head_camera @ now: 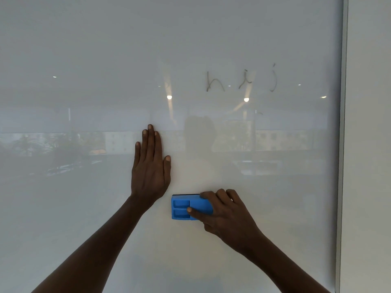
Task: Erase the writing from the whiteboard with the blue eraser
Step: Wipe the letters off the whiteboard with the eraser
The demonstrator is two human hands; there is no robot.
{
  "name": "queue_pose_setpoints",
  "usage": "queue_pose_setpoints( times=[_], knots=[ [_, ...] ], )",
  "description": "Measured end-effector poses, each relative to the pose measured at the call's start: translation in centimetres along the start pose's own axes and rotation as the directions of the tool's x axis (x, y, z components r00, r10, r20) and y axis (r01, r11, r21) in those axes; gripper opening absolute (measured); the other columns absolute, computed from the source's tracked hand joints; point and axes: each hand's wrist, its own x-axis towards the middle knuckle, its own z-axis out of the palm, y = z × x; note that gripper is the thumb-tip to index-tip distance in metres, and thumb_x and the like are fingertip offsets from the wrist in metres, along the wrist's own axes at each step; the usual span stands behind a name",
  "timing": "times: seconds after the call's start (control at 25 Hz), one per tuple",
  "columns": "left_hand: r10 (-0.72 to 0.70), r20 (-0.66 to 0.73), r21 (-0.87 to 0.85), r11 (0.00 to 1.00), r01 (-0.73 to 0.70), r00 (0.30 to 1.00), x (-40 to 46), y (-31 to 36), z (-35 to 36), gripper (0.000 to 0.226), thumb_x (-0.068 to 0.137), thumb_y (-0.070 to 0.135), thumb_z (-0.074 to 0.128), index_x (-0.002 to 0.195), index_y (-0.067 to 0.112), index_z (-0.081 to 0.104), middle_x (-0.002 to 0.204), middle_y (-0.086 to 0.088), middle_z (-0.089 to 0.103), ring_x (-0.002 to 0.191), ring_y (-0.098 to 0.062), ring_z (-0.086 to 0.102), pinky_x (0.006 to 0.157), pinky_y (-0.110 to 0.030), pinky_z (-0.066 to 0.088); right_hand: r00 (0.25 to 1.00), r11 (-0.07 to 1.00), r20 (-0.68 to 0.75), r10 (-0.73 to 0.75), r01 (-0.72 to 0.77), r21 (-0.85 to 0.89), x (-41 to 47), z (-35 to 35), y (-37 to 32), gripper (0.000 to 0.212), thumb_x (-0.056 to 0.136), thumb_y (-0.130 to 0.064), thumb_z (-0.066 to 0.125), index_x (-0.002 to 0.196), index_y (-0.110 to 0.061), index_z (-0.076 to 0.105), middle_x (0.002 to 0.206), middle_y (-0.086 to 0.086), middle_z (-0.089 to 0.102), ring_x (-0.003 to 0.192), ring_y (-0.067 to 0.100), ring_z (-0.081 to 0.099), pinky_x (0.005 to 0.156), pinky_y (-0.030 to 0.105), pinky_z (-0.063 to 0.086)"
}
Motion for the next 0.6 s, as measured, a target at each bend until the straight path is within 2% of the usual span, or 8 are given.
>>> queue_pose_setpoints(
  times=[0.12,0.36,0.6],
  knots=[
    [0.010,0.008,0.010,1.000,-0.010,1.000,0.0,0.1,-0.1,0.067,0.101,0.027,0.027,0.158,-0.004,0.012,0.169,-0.021,0.005,0.158,-0.031,0.002,0.129,-0.049,0.011,1.000,1.000,-0.021,0.021,-0.021,-0.003,0.3,-0.1,0.4,0.049,0.082,-0.032,0.061,0.130,-0.036,0.050,0.118,0.006,0.061,0.093,0.022,0.051,0.081,0.038,0.043],
    [0.099,0.046,0.036,0.994,-0.101,0.994,1.9,-0.8,-0.7,0.073,0.097,0.030,0.031,0.159,-0.004,0.010,0.169,-0.021,0.003,0.159,-0.031,0.001,0.129,-0.047,0.010,0.970,0.977,-0.123,0.211,-0.213,-0.001,4.9,-1.7,3.8,0.045,0.079,-0.029,0.060,0.123,-0.036,0.058,0.110,0.007,0.062,0.083,0.026,0.051,0.072,0.037,0.042],
    [0.076,0.001,0.005,0.997,-0.076,0.997,6.2,-0.6,-1.3,0.069,0.102,0.030,0.029,0.159,-0.004,0.010,0.169,-0.020,0.003,0.159,-0.030,0.001,0.129,-0.046,0.008,0.914,0.932,-0.200,0.354,-0.363,-0.007,10.9,-3.9,7.5,0.045,0.082,-0.028,0.065,0.126,-0.029,0.059,0.106,0.012,0.060,0.088,0.030,0.052,0.070,0.038,0.043]
  ],
)
